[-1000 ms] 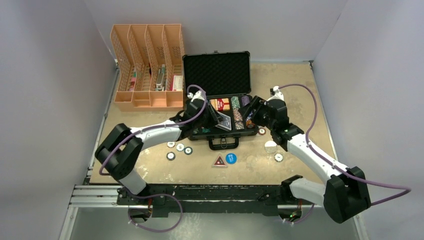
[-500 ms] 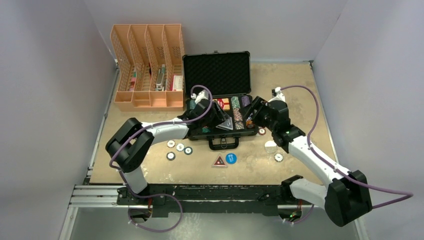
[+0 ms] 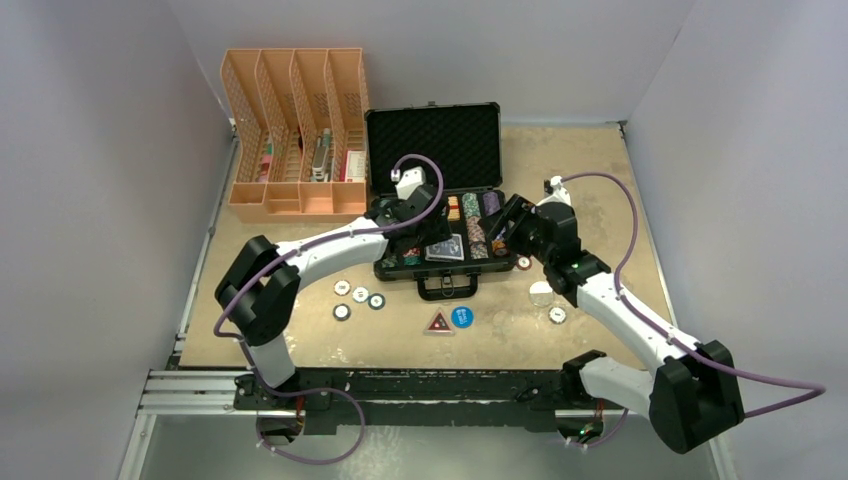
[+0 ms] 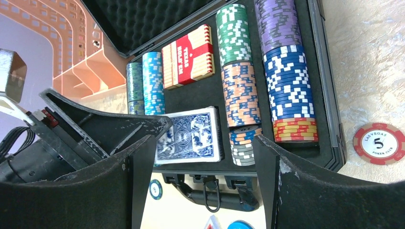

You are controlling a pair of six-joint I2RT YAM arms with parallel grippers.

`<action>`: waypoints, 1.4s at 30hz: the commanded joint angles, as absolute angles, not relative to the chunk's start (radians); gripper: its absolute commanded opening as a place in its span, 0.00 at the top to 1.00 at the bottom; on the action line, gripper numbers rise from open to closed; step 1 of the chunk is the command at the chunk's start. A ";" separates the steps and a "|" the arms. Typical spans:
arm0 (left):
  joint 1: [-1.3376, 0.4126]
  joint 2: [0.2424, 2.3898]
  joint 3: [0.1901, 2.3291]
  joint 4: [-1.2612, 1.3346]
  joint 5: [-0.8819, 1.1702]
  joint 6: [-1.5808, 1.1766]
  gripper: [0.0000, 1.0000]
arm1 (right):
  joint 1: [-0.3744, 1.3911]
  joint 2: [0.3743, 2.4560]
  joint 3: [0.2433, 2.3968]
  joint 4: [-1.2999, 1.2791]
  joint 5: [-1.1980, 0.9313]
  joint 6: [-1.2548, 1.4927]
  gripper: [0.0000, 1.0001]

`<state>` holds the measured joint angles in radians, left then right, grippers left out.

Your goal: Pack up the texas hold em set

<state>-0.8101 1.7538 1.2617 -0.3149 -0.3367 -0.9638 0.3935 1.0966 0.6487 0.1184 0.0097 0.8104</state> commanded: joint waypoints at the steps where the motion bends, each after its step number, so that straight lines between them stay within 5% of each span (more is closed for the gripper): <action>1: -0.811 1.717 1.262 -0.353 -0.378 -0.923 0.45 | 0.390 1.084 0.651 0.155 0.026 0.806 0.24; 5: -0.810 1.730 1.264 -0.353 -0.359 -0.912 0.53 | 0.389 1.088 0.649 0.158 0.022 0.805 0.24; 17: -0.811 1.771 1.247 -0.320 -0.294 -0.927 0.49 | 0.390 1.087 0.643 0.157 0.025 0.797 0.27; 27: -0.811 1.810 1.227 -0.228 -0.216 -0.917 0.71 | 0.390 1.074 0.658 0.118 0.039 0.793 0.31; 42: -0.810 1.534 1.239 -0.280 -0.409 -0.743 0.62 | 0.405 1.082 0.784 -0.119 0.039 0.587 0.30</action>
<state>-0.8078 1.7256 1.2362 -0.2813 -0.2935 -0.8349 0.3923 1.0679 0.7109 -0.0360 0.0471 0.6960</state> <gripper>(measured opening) 0.362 0.700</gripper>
